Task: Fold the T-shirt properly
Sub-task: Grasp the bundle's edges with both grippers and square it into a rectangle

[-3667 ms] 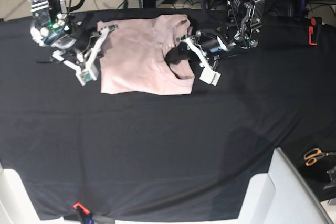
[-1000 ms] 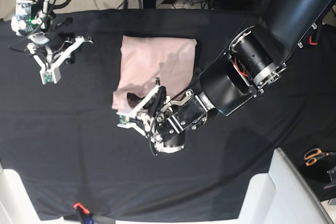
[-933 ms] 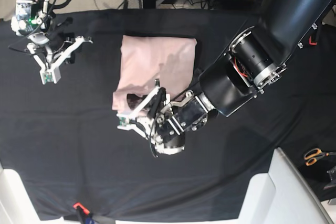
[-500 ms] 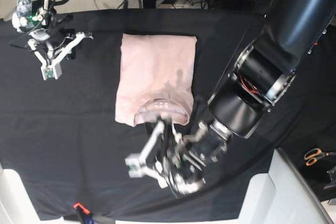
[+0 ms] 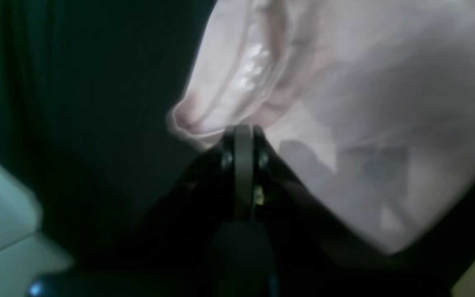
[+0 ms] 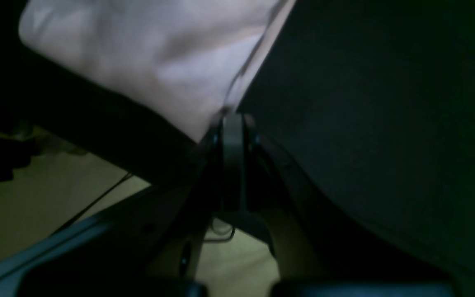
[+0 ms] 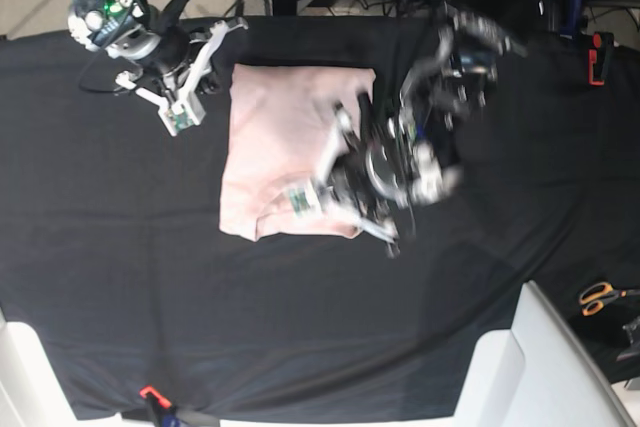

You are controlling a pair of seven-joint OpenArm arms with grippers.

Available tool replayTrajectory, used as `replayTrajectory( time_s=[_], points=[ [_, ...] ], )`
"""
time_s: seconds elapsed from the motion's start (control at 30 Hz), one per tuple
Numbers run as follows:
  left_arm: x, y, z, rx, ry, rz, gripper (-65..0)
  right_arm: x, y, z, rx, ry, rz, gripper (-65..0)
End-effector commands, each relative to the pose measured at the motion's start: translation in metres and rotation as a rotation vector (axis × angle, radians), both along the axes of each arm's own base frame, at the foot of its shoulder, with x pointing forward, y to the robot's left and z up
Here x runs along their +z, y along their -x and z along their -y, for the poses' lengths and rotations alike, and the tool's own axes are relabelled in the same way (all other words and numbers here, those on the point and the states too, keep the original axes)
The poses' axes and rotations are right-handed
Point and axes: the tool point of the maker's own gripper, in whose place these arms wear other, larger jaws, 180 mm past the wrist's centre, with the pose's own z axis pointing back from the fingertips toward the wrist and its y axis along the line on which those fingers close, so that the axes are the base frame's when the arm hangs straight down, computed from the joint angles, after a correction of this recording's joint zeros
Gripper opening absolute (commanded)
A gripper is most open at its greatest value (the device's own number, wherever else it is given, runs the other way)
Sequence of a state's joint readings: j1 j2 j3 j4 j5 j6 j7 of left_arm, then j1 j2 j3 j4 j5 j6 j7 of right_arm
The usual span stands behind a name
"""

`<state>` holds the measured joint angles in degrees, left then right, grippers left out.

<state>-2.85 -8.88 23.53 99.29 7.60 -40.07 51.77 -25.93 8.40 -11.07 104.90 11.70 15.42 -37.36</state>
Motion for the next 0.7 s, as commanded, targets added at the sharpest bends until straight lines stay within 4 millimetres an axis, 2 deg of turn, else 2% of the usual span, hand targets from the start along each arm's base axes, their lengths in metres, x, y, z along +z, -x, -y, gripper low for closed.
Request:
replayTrajectory(
  time_s=[0.0, 0.1, 0.2, 0.3, 0.43, 0.67],
  points=[
    [0.001, 0.005, -0.002, 0.001, 0.004, 0.009, -65.0, 0.011, -0.007, -0.013, 0.023, -0.039, 0.042, -63.0],
    [-0.017, 0.031, -0.006, -0.003, 0.014, -0.048, -65.0, 0.016, -0.010, -0.031, 0.072, -0.060, 0.056, -63.0],
    [-0.028, 0.054, -0.002, -0.012, 0.045, -0.094, -65.0, 0.022, -0.012, -0.054, 0.137, -0.087, 0.075, -63.0],
    [-0.032, 0.065, 0.002, -0.017, 0.066, -0.114, -65.0, 0.024, -0.010, -0.070, 0.183, -0.103, 0.080, -63.0],
    [-0.040, 0.078, 0.006, -0.022, 0.095, -0.145, -65.0, 0.019, -0.016, -0.073, 0.191, -0.102, 0.075, -63.0],
    [-0.060, 0.086, -0.002, -0.011, 0.068, -0.199, -65.0, -0.007, -0.017, -0.071, 0.179, -0.080, 0.011, -63.0]
  ],
)
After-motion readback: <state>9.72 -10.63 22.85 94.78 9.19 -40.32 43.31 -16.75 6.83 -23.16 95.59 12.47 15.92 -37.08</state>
